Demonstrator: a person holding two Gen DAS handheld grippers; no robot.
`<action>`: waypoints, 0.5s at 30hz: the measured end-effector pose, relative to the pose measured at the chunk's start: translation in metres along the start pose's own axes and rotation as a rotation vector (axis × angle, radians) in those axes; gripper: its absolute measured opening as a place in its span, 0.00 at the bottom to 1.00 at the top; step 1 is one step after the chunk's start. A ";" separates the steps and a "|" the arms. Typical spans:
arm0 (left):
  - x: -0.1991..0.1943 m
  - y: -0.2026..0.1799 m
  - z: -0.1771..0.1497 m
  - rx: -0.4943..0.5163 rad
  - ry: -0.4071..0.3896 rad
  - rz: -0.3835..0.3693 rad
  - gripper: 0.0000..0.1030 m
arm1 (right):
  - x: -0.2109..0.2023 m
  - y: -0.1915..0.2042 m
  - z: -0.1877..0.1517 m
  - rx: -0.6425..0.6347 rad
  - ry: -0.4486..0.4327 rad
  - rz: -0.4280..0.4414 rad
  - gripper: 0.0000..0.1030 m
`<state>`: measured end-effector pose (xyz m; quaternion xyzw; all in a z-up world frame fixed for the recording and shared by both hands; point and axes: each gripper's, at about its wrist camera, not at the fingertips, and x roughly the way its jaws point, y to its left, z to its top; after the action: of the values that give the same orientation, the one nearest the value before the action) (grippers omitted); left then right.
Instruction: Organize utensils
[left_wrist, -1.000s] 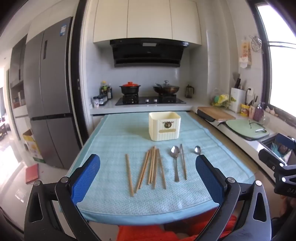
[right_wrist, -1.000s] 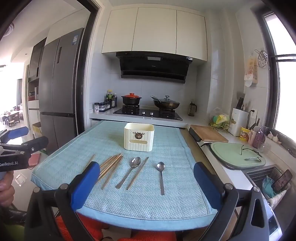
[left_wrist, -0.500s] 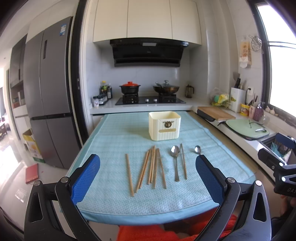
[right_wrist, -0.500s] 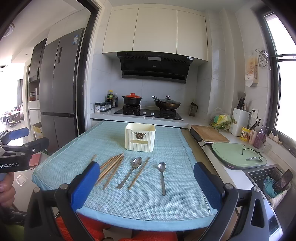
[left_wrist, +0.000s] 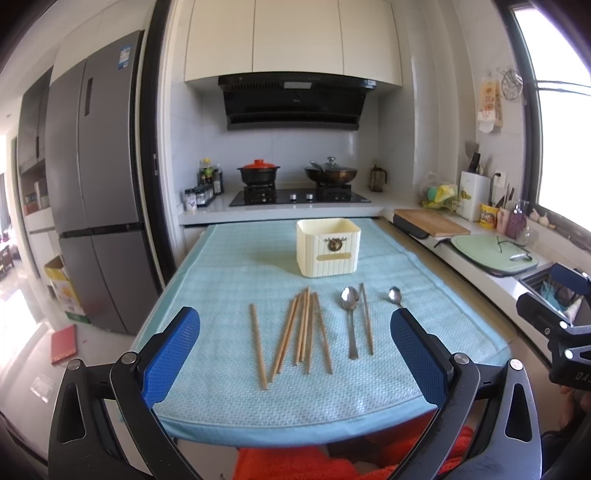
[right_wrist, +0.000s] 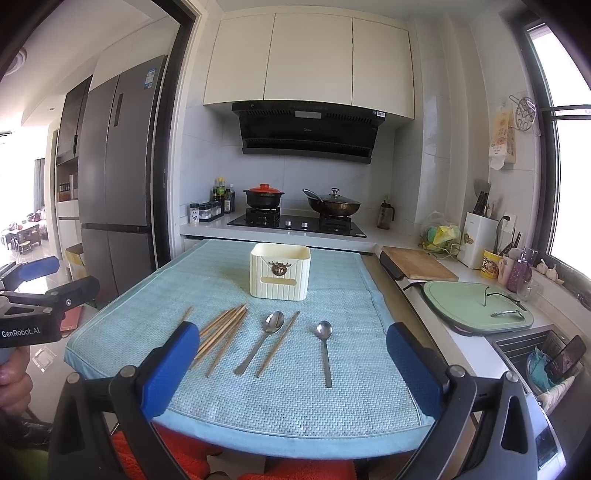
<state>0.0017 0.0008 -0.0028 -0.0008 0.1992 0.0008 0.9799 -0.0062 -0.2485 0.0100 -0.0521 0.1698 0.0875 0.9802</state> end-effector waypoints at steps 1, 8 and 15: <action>0.000 0.000 0.000 0.001 0.001 0.000 1.00 | 0.000 -0.002 0.000 0.003 -0.001 0.001 1.00; 0.001 -0.002 0.000 0.001 0.003 0.002 1.00 | -0.001 -0.003 -0.001 0.005 0.001 0.004 1.00; 0.003 -0.001 -0.001 0.000 0.011 -0.001 1.00 | 0.000 -0.005 -0.002 0.010 0.003 0.005 1.00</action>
<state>0.0041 -0.0006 -0.0053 -0.0009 0.2044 0.0004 0.9789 -0.0057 -0.2540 0.0087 -0.0470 0.1720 0.0889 0.9800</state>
